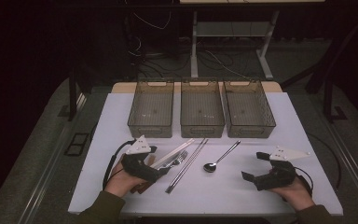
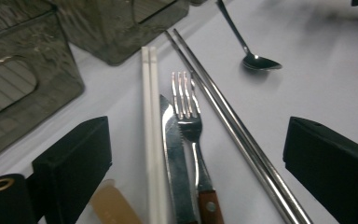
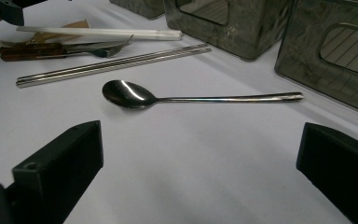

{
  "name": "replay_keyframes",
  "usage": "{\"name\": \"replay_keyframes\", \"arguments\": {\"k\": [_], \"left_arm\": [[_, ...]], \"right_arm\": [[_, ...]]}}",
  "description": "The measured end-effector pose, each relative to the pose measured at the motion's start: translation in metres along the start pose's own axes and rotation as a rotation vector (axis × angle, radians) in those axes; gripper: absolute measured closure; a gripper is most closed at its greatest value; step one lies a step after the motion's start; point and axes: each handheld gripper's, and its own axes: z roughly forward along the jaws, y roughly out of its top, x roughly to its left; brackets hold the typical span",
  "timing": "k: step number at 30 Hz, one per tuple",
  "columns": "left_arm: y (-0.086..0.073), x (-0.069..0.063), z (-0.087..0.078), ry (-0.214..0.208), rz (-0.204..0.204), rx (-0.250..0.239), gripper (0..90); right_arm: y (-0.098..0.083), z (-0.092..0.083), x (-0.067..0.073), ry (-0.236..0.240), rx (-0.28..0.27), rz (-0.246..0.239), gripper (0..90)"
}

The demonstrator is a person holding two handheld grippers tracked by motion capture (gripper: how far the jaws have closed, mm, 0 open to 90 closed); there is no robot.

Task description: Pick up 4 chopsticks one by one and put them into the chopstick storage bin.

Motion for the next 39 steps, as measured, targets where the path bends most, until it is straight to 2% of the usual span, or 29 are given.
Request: {"name": "replay_keyframes", "arguments": {"k": [6, 12, 22, 33, 35, 39], "left_arm": [[0.003, 0.005, -0.001, 0.023, -0.013, -0.007, 14.3], [0.007, 0.010, 0.000, 0.029, -0.021, -0.010, 20.5], [0.013, 0.019, 0.002, 0.055, -0.032, 0.000, 35.9], [0.021, 0.027, 0.013, 0.053, -0.033, 0.032, 50.1], [0.023, 0.029, 0.016, 0.051, -0.036, 0.037, 55.2], [0.029, 0.032, 0.022, 0.033, -0.039, 0.050, 60.6]], "right_arm": [[-0.002, -0.001, -0.002, -0.003, -0.003, 0.007, 0.7], [-0.001, -0.001, -0.001, -0.002, -0.010, 0.011, 0.7], [-0.002, -0.001, 0.000, -0.010, -0.007, 0.003, 0.7], [-0.002, -0.001, 0.001, -0.017, -0.008, 0.000, 0.7], [-0.002, -0.001, 0.001, -0.020, -0.007, 0.003, 0.7], [-0.002, -0.001, 0.001, -0.021, -0.007, 0.003, 0.7]]}}
